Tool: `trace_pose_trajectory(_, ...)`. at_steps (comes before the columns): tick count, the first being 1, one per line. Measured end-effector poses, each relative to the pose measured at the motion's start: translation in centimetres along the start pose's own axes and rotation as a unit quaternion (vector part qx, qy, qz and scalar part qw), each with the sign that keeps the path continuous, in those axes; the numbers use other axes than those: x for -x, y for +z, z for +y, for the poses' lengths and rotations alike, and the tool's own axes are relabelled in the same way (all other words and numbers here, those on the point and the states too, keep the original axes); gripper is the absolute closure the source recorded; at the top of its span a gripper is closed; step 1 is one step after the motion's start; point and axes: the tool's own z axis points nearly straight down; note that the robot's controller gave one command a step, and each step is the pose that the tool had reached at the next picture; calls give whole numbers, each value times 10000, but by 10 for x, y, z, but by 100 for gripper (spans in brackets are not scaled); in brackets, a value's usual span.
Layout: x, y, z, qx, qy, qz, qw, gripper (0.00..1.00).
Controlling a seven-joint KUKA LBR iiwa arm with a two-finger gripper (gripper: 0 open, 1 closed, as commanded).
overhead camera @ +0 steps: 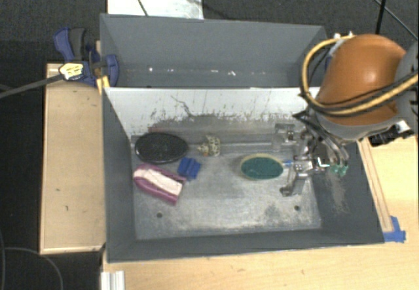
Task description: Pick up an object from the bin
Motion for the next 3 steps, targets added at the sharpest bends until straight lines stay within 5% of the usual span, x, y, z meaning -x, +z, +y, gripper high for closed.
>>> trace_pose_trajectory(1,69,82,21,7,1726,-31,9850,0)
trace_pose_trajectory(2,56,159,-10,-6,1498,4,9887,0)
trace_pose_trajectory(3,59,154,-8,2,1478,-34,9890,100)
